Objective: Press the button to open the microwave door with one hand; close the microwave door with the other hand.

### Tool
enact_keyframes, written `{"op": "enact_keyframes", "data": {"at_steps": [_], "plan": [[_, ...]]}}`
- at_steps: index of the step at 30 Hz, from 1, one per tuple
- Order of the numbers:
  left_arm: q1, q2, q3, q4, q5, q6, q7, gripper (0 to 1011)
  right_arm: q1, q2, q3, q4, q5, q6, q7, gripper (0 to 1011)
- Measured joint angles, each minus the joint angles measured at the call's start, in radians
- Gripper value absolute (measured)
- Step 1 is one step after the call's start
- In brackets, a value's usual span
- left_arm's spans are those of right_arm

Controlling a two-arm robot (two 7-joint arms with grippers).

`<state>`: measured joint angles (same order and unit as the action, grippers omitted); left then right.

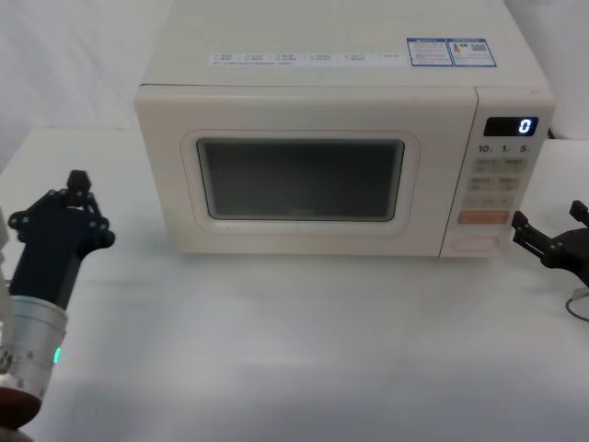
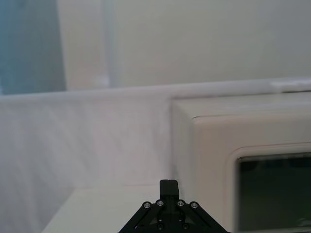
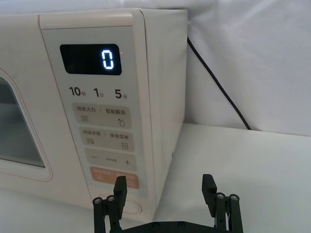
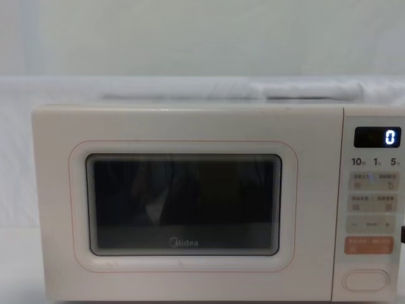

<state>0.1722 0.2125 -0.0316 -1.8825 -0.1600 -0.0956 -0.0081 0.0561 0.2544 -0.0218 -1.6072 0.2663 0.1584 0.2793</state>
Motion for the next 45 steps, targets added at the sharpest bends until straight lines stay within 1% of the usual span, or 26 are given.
{"op": "enact_keyframes", "data": {"at_steps": [4,5,11,16,22,23,26,34,45], "plan": [[0.008,-0.015,-0.028,0.014,-0.001,0.002,0.013,0,0.000,0.000,0.000,0.000,0.000,0.000,0.000,1002],[0.011,-0.024,-0.037,0.022,0.001,0.003,0.022,0,0.000,0.000,0.000,0.000,0.000,0.000,0.000,1002],[0.015,-0.062,-0.062,0.058,0.015,0.003,0.054,0,0.000,0.000,0.000,0.000,0.000,0.000,0.000,1002],[0.013,-0.081,-0.074,0.089,0.010,0.008,0.048,0,0.000,0.000,0.000,0.000,0.000,0.000,0.000,1002],[0.003,-0.088,-0.077,0.117,0.006,0.016,0.026,0,0.000,0.000,0.000,0.000,0.000,0.000,0.000,1002],[-0.002,-0.088,-0.077,0.132,0.006,0.022,0.012,0,0.000,0.000,0.000,0.000,0.000,0.000,0.000,1002],[-0.010,-0.087,-0.077,0.149,0.008,0.027,-0.008,0,0.000,0.000,0.000,0.000,0.000,0.000,0.000,1002],[-0.028,-0.084,-0.073,0.181,0.014,0.037,-0.058,0,0.000,0.000,0.000,0.000,0.000,0.000,0.000,1002],[-0.041,-0.086,-0.058,0.208,0.012,0.046,-0.100,0,0.000,0.000,0.000,0.000,0.000,0.000,0.000,1002]]}}
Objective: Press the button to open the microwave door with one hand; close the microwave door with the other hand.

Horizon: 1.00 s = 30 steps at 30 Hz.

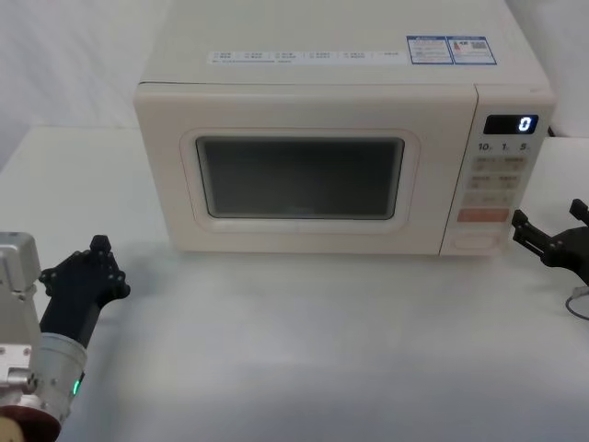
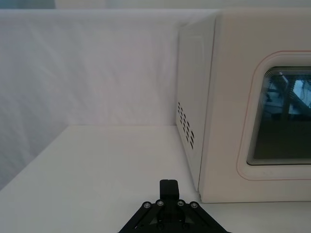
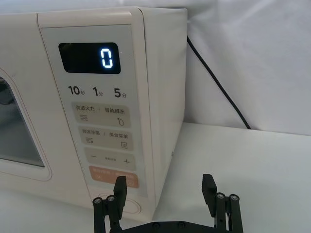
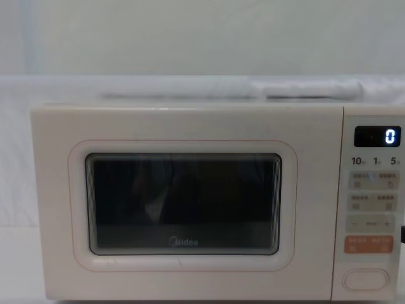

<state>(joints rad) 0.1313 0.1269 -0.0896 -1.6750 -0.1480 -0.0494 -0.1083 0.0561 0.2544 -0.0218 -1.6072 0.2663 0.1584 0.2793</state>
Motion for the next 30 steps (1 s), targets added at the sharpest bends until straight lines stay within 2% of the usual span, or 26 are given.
{"op": "enact_keyframes", "data": {"at_steps": [14,30], "plan": [[-0.007,0.013,0.009,0.000,0.013,0.019,-0.008,0,0.000,0.000,0.000,0.000,0.000,0.000,0.000,1002],[-0.008,0.012,0.008,-0.001,0.011,0.015,-0.007,0,0.000,0.000,0.000,0.000,0.000,0.000,0.000,1002]]}}
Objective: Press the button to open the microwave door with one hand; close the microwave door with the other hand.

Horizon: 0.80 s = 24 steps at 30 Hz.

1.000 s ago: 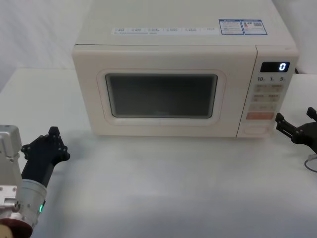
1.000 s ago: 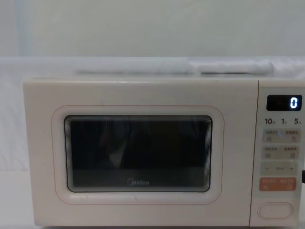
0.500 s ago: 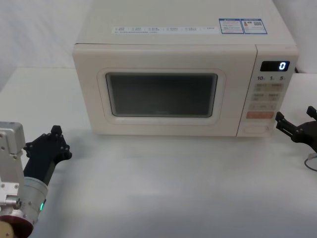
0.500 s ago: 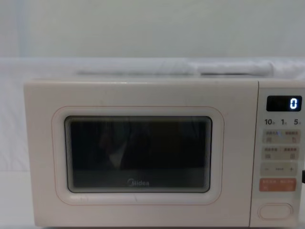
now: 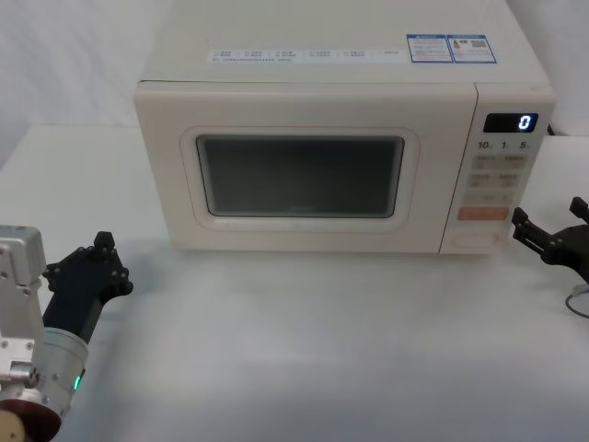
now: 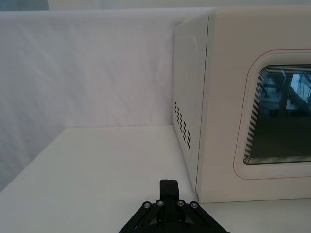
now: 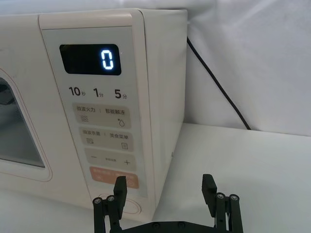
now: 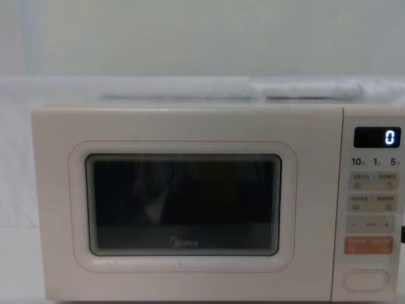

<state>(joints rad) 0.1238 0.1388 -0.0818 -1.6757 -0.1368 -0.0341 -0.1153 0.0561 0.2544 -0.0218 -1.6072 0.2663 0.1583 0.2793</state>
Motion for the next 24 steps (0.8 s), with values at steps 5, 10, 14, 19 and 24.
{"op": "enact_keyframes", "data": {"at_steps": [5,10,14,19,24], "plan": [[0.000,-0.001,-0.001,0.000,0.000,-0.001,0.000,0,0.000,0.000,0.000,0.000,0.000,0.000,0.000,1002],[0.000,-0.001,-0.001,0.000,-0.001,-0.002,0.001,58,0.000,0.000,0.000,0.000,0.000,0.000,0.000,1002],[0.000,-0.001,-0.001,0.000,-0.001,-0.002,0.001,153,0.000,0.000,0.000,0.000,0.000,0.000,0.000,1002],[0.000,-0.001,-0.001,0.000,-0.002,-0.003,0.001,284,0.000,0.000,0.000,0.000,0.000,0.000,0.000,1002],[0.000,-0.001,-0.001,0.000,-0.002,-0.003,0.001,485,0.000,0.000,0.000,0.000,0.000,0.000,0.000,1002]]}}
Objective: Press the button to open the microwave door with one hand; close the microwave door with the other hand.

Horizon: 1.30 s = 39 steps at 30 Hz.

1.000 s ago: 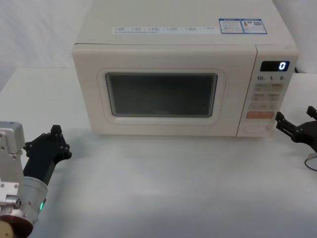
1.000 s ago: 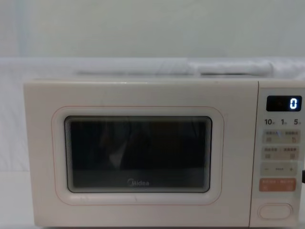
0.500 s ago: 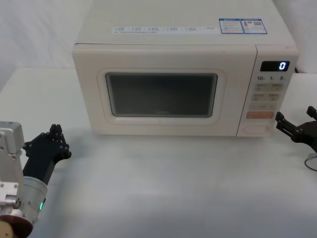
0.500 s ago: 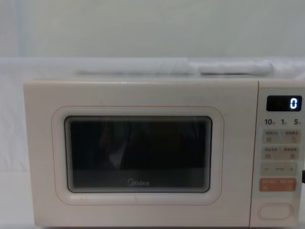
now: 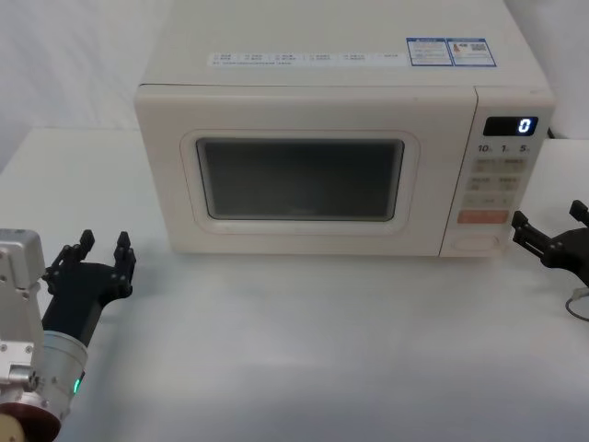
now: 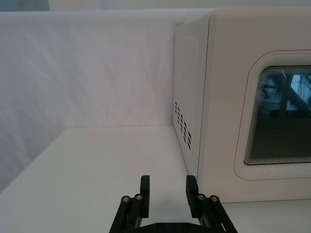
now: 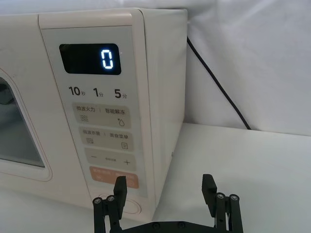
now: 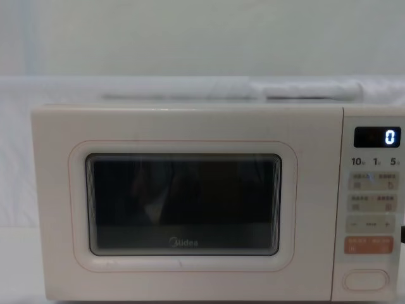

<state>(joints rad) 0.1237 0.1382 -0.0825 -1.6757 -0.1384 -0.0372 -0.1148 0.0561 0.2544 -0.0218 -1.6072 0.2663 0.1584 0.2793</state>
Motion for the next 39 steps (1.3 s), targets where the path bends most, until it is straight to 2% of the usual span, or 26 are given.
{"op": "enact_keyframes", "data": {"at_steps": [1,3,5,10,11,13,14,18,39], "plan": [[0.000,0.000,0.000,0.000,0.000,0.000,0.000,485,0.000,0.000,0.000,0.000,0.000,0.000,0.000,1002],[0.000,0.000,0.000,0.000,0.000,0.000,0.000,572,0.000,0.000,0.000,0.000,0.000,0.000,0.000,1002],[0.000,0.000,0.000,0.000,0.000,0.000,0.000,603,0.000,0.000,0.000,0.000,0.000,0.000,0.000,1002],[0.000,0.000,0.000,0.000,0.000,0.000,0.000,789,0.000,0.000,0.000,0.000,0.000,0.000,0.000,1002],[0.000,0.000,0.000,0.000,0.000,0.000,0.000,800,0.000,0.000,0.000,0.000,0.000,0.000,0.000,1002],[0.000,0.000,0.000,0.000,0.000,0.000,0.000,895,0.000,0.000,0.000,0.000,0.000,0.000,0.000,1002],[0.000,0.000,0.000,0.000,0.000,0.000,0.000,895,0.000,0.000,0.000,0.000,0.000,0.000,0.000,1002],[0.000,0.000,0.000,0.000,0.000,0.000,0.000,1001,0.000,0.000,0.000,0.000,0.000,0.000,0.000,1002],[0.000,0.000,0.000,0.000,0.000,0.000,0.000,1001,0.000,0.000,0.000,0.000,0.000,0.000,0.000,1002]]}}
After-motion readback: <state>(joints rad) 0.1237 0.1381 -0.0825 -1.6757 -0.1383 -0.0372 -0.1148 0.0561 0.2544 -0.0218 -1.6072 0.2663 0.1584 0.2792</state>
